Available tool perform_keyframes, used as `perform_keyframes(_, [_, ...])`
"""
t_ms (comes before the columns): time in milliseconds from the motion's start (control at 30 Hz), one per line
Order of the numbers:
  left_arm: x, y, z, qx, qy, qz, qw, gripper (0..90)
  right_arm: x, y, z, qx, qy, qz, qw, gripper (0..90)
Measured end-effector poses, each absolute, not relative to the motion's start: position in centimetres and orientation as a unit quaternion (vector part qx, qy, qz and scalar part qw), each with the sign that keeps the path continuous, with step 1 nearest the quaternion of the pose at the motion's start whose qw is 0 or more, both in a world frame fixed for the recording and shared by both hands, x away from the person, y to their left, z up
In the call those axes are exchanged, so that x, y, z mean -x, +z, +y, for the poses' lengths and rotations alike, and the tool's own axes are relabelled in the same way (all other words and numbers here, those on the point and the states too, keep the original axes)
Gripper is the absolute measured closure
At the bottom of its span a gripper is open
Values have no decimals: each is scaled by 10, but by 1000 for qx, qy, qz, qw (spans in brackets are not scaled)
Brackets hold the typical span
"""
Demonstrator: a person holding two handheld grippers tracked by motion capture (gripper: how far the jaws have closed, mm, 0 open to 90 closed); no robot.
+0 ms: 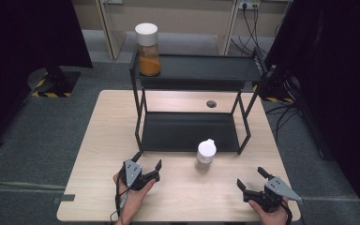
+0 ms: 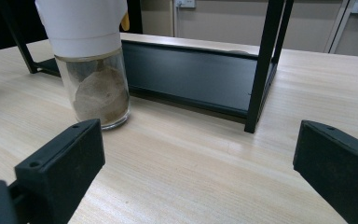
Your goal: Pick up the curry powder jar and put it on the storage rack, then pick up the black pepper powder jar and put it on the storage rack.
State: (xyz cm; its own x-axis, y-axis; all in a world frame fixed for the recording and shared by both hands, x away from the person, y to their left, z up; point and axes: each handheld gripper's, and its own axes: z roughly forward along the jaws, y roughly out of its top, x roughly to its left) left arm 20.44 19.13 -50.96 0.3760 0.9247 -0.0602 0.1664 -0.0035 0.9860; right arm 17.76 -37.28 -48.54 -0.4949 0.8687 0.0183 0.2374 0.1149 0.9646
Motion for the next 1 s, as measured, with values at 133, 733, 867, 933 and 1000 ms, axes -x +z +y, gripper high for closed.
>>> perform_keyframes(133, [-204, -509, 192, -619, 341, 443, 552, 133, -178, -486, -374, -404, 531, 682, 297, 23])
perform_keyframes(733, [-206, -507, 193, -622, 334, 445, 551, 128, -192, -483, -368, -374, 551, 700, 258, 17])
perform_keyframes(867, [-205, -508, 193, -622, 336, 442, 552, 127, -201, -476, -361, -359, 558, 706, 249, 18])
perform_keyframes(933, [-205, -508, 193, -623, 337, 441, 552, 126, -207, -473, -357, -350, 562, 709, 244, 22])
perform_keyframes(1000, [-206, -508, 193, -624, 335, 442, 551, 126, -213, -470, -351, -340, 563, 714, 239, 28])
